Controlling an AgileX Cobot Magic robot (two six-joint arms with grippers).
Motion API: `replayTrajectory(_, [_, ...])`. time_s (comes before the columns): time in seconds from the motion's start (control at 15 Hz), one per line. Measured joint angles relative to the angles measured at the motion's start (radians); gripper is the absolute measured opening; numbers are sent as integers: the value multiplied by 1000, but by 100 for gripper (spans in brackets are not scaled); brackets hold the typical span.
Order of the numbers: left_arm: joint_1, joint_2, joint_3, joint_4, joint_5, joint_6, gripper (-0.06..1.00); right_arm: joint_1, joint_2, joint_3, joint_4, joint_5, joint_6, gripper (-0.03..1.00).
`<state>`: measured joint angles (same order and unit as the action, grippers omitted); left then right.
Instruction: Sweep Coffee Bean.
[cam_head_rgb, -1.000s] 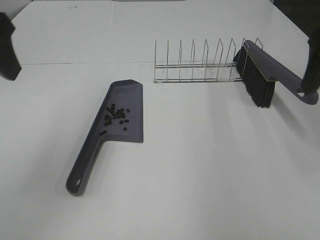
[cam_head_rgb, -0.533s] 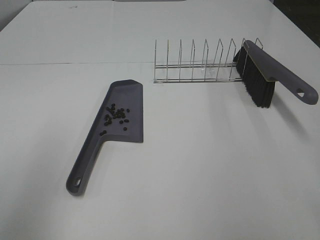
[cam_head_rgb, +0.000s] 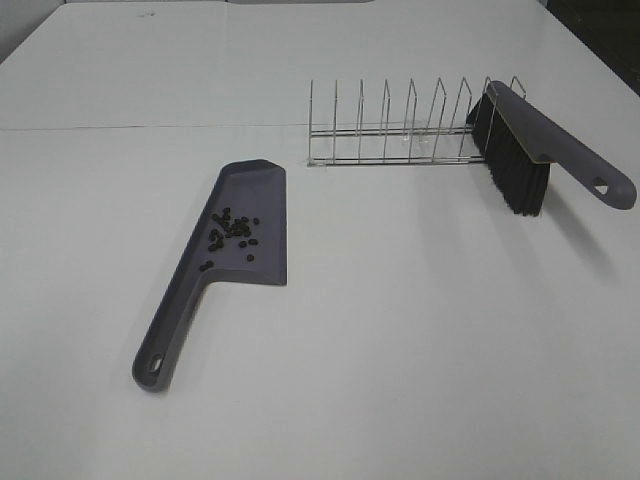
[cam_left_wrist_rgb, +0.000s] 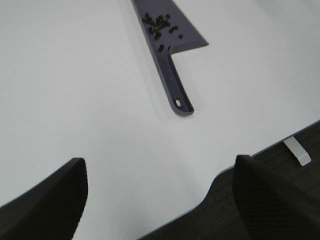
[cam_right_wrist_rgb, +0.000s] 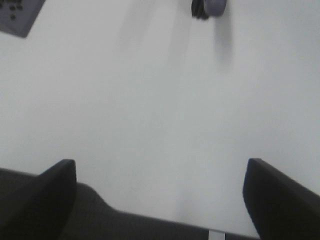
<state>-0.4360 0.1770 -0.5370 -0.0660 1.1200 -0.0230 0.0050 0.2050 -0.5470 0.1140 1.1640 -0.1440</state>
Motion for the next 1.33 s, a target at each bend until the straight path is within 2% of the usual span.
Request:
replayTrajectory(0.27, [0,-69,36,-72,-47,140,73,0,-206,30,3,-63,-1,76])
replayTrajectory(1.33, [0,-69,37,-83,-54,157,73,0,-211,40,-4,-93,-1,76])
